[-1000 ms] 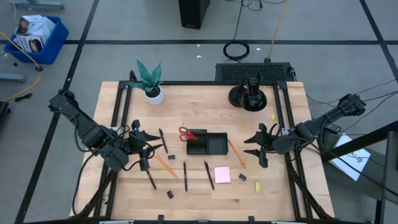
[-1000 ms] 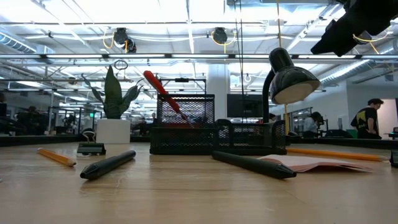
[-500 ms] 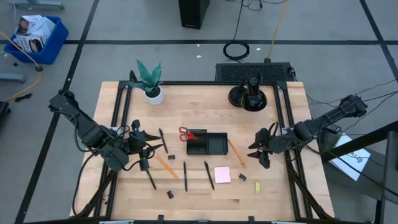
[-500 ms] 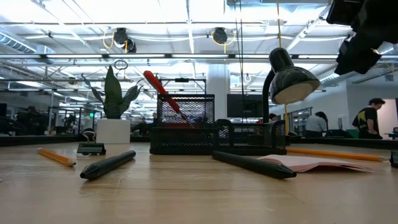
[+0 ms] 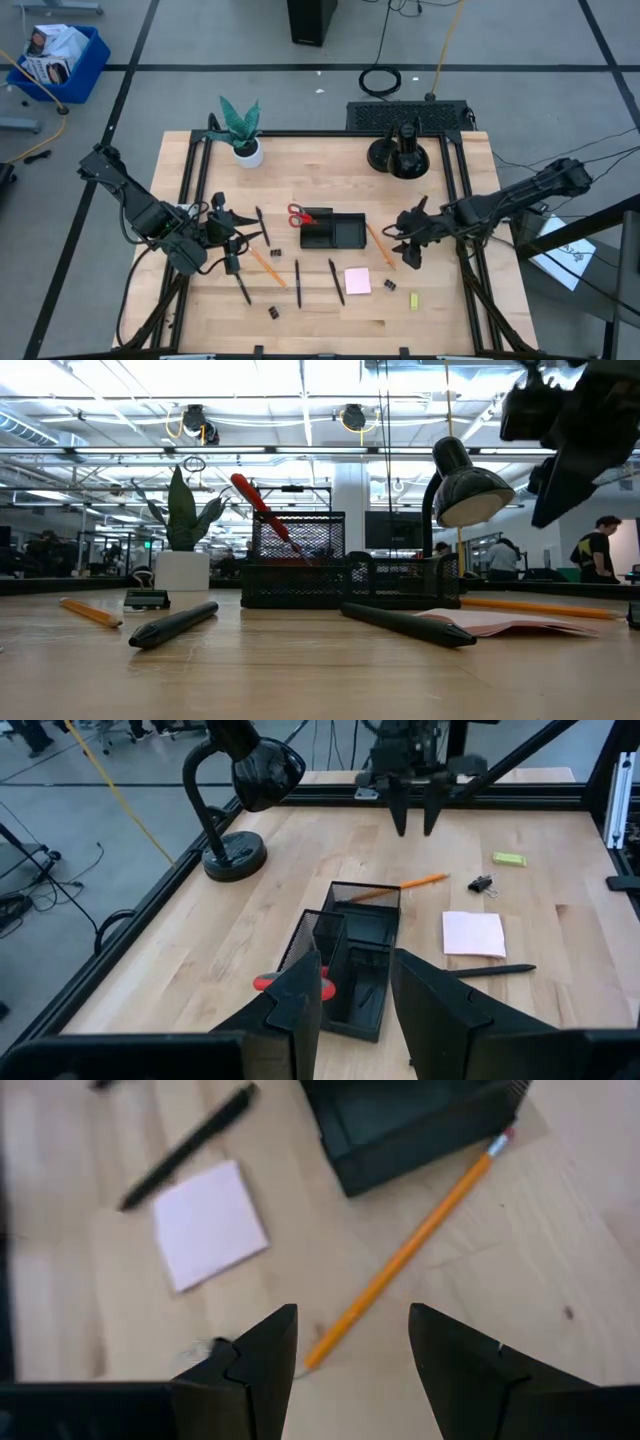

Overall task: Pick and place office supplies into organizer
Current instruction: Put the right orange pencil into the desk organizer

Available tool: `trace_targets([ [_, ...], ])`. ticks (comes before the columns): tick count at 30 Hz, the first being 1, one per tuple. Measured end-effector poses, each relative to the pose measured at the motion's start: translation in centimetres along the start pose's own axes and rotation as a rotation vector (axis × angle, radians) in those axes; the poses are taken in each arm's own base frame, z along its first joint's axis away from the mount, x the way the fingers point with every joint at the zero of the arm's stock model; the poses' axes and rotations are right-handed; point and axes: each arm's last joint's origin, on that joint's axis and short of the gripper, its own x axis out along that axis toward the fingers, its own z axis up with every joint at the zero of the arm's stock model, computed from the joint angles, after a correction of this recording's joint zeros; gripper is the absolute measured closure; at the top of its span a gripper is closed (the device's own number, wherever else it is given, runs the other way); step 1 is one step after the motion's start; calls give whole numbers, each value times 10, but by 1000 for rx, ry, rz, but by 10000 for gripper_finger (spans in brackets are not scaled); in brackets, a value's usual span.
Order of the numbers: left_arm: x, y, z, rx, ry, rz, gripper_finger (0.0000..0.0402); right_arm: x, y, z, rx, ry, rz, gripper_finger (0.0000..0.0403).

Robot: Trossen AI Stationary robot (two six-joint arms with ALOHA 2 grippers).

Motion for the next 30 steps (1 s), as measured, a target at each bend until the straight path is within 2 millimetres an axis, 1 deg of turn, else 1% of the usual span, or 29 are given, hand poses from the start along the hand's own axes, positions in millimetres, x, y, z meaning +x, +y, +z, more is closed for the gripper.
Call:
trace_targets([
  [7,0,0,0,-5,0,0,275,19,-4,0,10,71,-75,216],
  [13,0,0,0,0,1,0,275,33,-3,-1,30,107,-99,216],
  [21,0,0,0,2,1,0,275,44,2,2,40,114,-44,216],
  [30,0,0,0,16,2,0,275,52,-3,3,25,123,-99,216],
])
